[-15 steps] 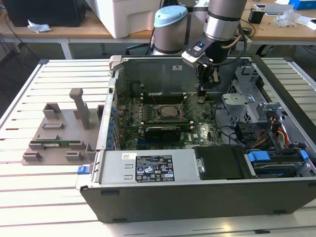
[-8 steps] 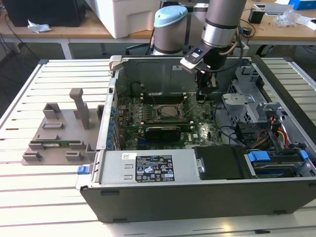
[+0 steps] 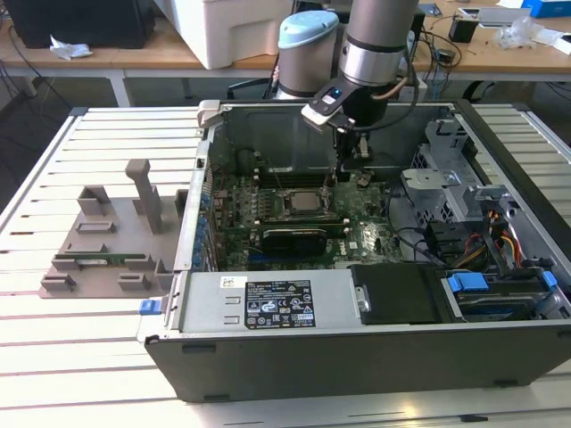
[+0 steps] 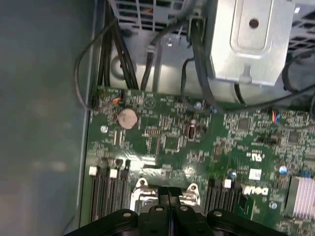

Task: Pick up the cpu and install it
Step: 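Close the cpu cover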

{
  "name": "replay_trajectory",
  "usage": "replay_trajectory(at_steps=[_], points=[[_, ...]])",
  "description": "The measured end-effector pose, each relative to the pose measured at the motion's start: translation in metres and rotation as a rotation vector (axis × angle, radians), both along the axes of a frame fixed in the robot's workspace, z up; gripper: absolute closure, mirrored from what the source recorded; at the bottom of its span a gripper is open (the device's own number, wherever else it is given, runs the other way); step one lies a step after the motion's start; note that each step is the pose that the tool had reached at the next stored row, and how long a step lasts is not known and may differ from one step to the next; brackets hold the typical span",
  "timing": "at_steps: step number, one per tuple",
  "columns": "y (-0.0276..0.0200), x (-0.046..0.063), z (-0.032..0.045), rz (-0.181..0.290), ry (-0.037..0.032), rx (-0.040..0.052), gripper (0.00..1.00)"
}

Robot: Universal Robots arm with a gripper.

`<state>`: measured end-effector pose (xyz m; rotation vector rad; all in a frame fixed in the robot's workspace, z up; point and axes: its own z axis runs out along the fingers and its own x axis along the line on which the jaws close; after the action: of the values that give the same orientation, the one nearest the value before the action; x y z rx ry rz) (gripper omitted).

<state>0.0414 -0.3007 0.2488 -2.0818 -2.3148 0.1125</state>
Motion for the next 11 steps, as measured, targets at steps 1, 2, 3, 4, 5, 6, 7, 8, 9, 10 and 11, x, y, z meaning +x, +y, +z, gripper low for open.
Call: replay_trajectory(at_steps=[1, 2, 3, 4, 5, 6, 7, 8, 9, 10, 11], points=[[0.0000, -0.004, 0.0000, 0.000, 0.0001, 0.0000, 0.89], [0.0000, -0.007, 0.0000, 0.000, 0.0000, 0.0001, 0.89], [0.0000, -0.008, 0.0000, 0.000, 0.0000, 0.0001, 0.89], [0.0000, -0.010, 0.0000, 0.000, 0.0000, 0.0001, 0.89], [0.0000, -0.011, 0.0000, 0.000, 0.0001, 0.0001, 0.89], [0.0001, -0.014, -0.0005, 0.000, -0.0002, 0.0006, 0.89], [0.0000, -0.022, -0.0039, 0.000, 0.0000, 0.0002, 0.89], [0.0000, -0.030, -0.0073, 0.000, 0.0000, 0.0002, 0.89], [0.0000, -0.040, -0.0112, 0.000, -0.0001, 0.0002, 0.89], [0.0000, -0.050, -0.0153, 0.000, 0.0000, 0.0002, 0.89], [0.0000, -0.054, -0.0171, 0.000, -0.0001, 0.0003, 0.89]])
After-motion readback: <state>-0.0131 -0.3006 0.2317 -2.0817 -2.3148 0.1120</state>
